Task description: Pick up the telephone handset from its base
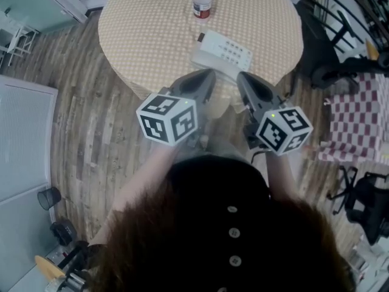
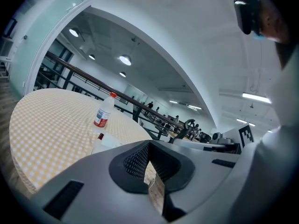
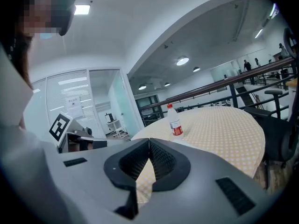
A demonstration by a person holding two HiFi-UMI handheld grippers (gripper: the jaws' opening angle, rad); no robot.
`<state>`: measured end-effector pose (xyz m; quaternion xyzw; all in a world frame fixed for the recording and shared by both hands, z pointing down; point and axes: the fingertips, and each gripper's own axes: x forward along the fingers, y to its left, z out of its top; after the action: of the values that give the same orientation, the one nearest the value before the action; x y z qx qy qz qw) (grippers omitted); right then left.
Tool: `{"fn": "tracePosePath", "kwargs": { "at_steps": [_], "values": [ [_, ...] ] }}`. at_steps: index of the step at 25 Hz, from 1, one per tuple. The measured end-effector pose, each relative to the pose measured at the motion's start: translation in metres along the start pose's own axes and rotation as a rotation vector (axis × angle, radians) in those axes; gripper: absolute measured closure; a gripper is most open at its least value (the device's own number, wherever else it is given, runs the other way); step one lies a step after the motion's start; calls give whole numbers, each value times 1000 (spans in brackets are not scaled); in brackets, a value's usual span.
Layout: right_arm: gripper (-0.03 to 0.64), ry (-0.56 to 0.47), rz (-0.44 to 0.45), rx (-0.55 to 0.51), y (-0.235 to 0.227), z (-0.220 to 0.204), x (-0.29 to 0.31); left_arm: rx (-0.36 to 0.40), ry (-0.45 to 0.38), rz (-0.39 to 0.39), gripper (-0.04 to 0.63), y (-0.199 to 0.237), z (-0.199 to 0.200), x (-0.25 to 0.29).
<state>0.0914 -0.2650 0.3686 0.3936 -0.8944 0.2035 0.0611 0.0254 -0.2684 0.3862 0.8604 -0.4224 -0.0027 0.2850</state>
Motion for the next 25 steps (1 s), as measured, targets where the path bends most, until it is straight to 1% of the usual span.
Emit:
{"fn": "tracePosePath", "kwargs": {
  "at_steps": [4,7,12,16,20,23,25],
  "values": [
    [606,26,25,-34,1,-1,7,-26,3,3,588,11,0,-3],
    [604,54,61,-36,1,-4,11,-41,9,0,588,15,-3,-4],
    [604,104,85,-67,2,-15,22,-65,28,32,588,29,-16,-6],
    [604,175,74,-121,-7,-31,27,-104,34,56,588,39,-26,-6],
    [603,251,67,-194,-17,-45,33,-126,51,67,588,48,-36,-5],
    [598,305,90,-250,-23,-53,42,-156,59,73,588,56,-43,-1],
    [572,336,115,-292,-25,-58,48,-169,67,81,589,60,-49,1]
  ]
}}
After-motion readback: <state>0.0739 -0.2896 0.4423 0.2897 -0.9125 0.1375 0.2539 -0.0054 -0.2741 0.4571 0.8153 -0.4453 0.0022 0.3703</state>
